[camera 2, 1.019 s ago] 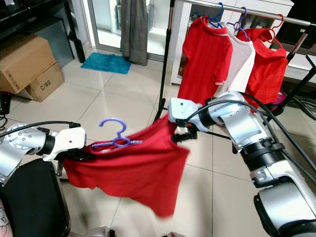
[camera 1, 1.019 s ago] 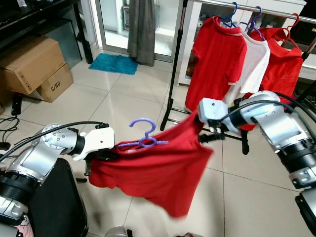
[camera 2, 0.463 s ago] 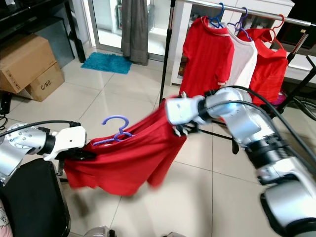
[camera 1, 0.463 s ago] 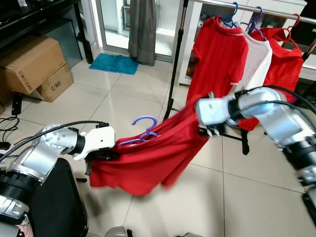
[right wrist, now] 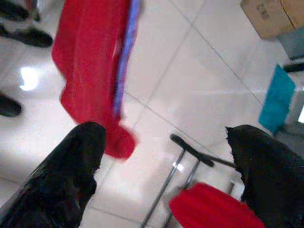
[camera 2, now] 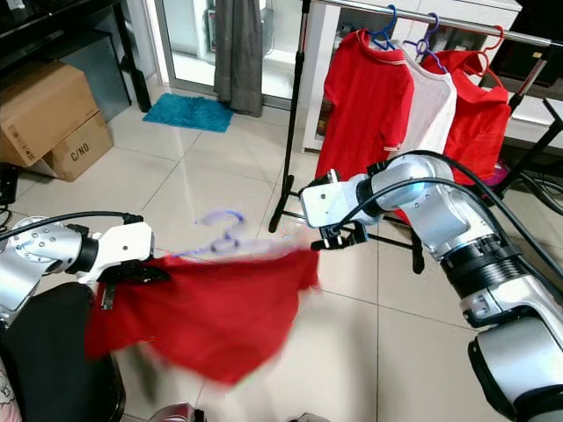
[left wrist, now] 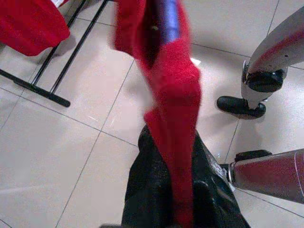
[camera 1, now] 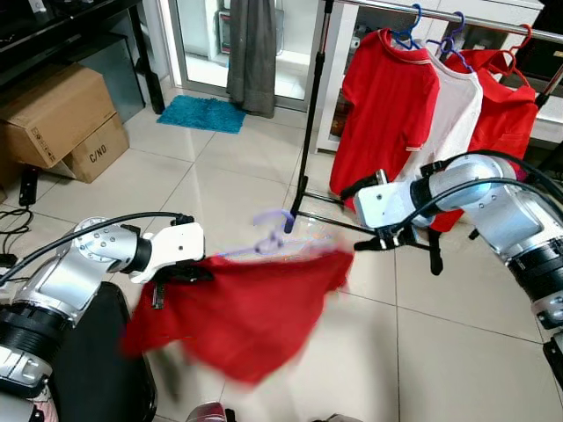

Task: Hang hanger

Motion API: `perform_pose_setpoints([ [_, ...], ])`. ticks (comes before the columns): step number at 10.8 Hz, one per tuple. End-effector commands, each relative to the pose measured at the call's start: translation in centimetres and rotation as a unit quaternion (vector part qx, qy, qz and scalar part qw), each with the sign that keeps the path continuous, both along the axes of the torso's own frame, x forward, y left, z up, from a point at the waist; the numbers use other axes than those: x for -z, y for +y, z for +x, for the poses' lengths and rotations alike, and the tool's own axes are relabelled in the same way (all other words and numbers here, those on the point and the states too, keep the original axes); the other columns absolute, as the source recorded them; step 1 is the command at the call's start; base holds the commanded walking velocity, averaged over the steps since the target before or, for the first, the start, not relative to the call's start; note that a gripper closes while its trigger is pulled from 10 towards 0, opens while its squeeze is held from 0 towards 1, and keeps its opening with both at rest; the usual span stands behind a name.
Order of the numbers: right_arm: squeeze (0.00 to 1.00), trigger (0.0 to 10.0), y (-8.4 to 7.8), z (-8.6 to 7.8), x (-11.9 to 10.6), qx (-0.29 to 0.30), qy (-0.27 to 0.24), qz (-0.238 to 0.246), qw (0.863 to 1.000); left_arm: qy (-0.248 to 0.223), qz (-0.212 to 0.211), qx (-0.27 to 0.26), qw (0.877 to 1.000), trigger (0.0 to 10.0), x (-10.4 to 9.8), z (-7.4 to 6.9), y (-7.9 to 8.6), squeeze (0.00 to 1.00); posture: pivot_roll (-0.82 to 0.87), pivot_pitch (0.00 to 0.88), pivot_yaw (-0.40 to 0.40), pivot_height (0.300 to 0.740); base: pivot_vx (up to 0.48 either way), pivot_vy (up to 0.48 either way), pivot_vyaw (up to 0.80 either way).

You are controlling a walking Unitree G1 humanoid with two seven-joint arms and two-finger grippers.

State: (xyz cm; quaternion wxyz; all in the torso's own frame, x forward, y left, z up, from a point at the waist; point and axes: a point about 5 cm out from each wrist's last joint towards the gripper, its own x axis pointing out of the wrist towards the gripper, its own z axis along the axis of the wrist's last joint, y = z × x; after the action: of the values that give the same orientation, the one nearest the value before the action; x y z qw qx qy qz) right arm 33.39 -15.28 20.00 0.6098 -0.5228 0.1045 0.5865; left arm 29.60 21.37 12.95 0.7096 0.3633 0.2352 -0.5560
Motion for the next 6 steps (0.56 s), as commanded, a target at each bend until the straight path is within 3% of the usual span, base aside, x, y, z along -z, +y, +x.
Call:
perform_pose_setpoints([
  [1,1.0,10.0,0.0,-0.5,-1.1,-0.009,0.02,0.038,0.999,-0.019,-0.018,0.005,1.0,0.0,-0.9,0.2,-0.4,0.0,-0.07,0.0,-0.071,0.74,0.0,0.0,0.0],
  [2,1.0,10.0,0.5,-0.8,-2.5,-0.013,0.037,0.097,0.994,-0.026,-0.029,0.004,0.999,0.0,-1.1,0.2,-0.4,0.0,-0.07,0.0,-0.072,0.74,0.0,0.0,0.0],
  [3,0.0,10.0,0.6,-0.7,-3.3,-0.007,0.041,0.137,0.99,-0.035,-0.045,0.001,0.998,0.0,-1.4,0.3,-0.5,0.0,-0.07,0.0,-0.074,0.74,0.0,0.0,0.0],
  [4,0.0,10.0,0.0,-1.3,-2.7,0.003,0.074,0.158,0.985,-0.046,-0.067,0.006,0.997,0.0,-2.0,0.3,-0.6,0.0,-0.07,0.0,-0.073,0.74,0.0,0.0,0.0],
  [6,0.0,10.0,-0.7,-1.9,-1.4,0.019,0.104,0.145,0.984,-0.048,-0.089,0.006,0.995,0.0,-2.2,0.1,-0.8,0.0,-0.07,0.0,-0.068,0.74,0.0,0.0,0.0],
])
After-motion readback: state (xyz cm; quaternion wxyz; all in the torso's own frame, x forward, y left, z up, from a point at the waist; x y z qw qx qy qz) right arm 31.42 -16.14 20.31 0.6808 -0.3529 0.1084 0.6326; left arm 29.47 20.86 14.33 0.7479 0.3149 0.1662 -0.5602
